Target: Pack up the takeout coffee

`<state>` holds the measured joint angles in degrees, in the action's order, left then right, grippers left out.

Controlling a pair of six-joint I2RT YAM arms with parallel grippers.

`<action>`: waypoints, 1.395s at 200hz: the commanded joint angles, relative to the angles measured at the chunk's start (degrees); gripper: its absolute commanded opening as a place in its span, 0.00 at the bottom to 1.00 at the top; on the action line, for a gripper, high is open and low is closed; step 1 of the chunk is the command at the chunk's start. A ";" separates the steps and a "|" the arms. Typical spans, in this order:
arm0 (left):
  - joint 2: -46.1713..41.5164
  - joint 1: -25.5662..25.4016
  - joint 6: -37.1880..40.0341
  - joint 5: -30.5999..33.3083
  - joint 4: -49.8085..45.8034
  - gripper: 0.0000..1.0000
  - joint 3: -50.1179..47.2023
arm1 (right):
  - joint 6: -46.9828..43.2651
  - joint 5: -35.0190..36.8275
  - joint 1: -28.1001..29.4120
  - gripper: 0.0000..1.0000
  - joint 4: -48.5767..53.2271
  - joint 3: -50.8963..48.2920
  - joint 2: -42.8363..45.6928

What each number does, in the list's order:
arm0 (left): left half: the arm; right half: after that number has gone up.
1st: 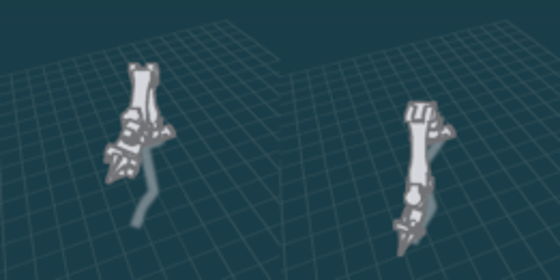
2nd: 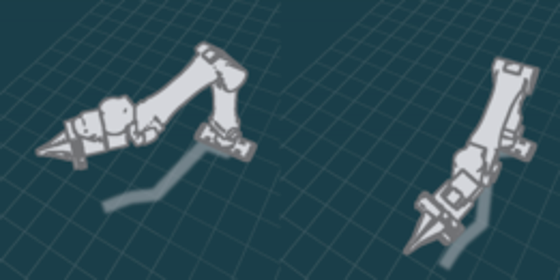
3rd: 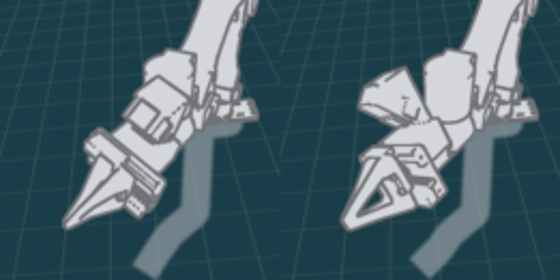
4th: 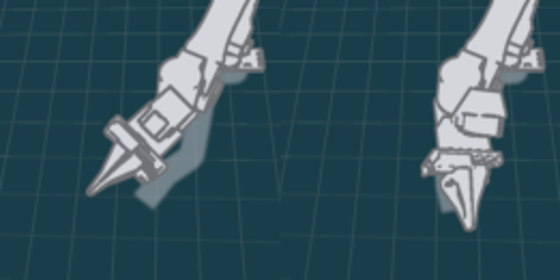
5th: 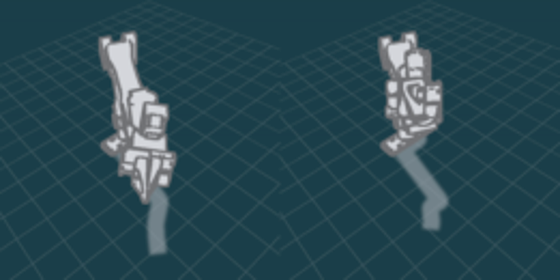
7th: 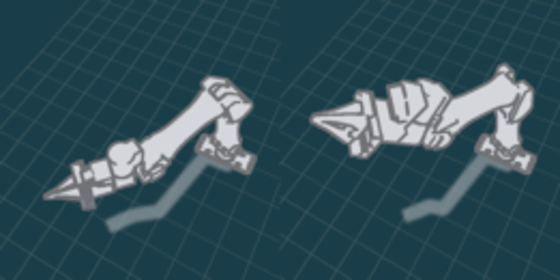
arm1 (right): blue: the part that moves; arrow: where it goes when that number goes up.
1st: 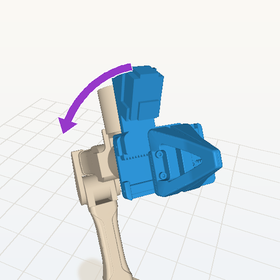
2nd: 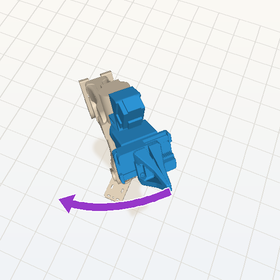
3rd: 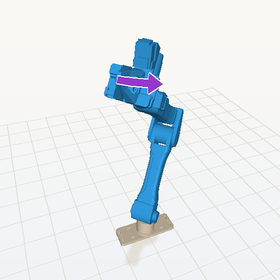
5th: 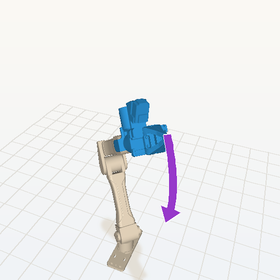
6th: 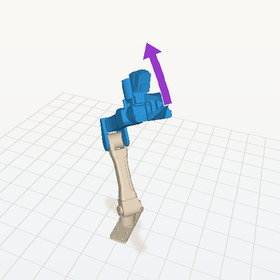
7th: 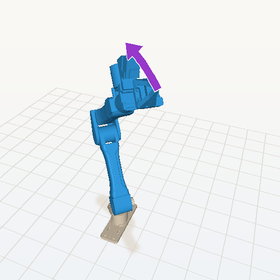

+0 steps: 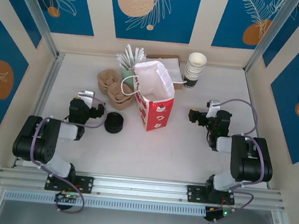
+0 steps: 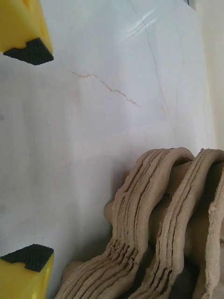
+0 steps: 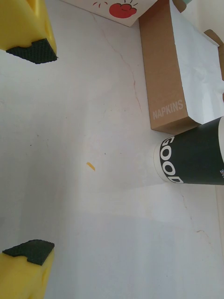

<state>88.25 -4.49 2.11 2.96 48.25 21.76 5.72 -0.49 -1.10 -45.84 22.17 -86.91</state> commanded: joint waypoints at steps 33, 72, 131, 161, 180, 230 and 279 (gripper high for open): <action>-0.18 0.54 0.88 -1.47 -0.44 1.00 1.18 | -0.63 -0.95 -0.21 0.99 -1.17 1.36 -0.38; -0.18 0.55 0.88 -1.47 -0.43 1.00 1.18 | -0.65 -1.00 -0.18 0.99 -1.18 1.36 -0.36; -1.85 0.42 1.25 -1.49 -2.35 1.00 1.57 | 0.30 0.55 -0.47 0.99 1.59 2.21 1.07; -9.33 -0.23 0.98 1.08 -10.13 1.00 2.50 | 0.44 0.96 -0.63 0.99 6.71 2.78 5.47; -16.00 -0.49 -0.07 3.42 -17.68 1.00 3.84 | 0.33 2.54 -0.68 0.99 12.85 4.01 9.96; -34.70 -0.87 -9.25 11.17 -48.13 1.00 15.94 | 7.10 12.50 -1.76 0.99 40.36 16.93 22.53; -36.06 -0.76 -21.06 11.37 -78.30 1.00 37.15 | 23.99 6.85 -3.27 0.93 69.25 45.57 15.26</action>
<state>51.90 -4.91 -12.25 15.09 -9.98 51.20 19.62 8.97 -4.27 4.51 55.46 -66.85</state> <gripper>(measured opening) 0.998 0.914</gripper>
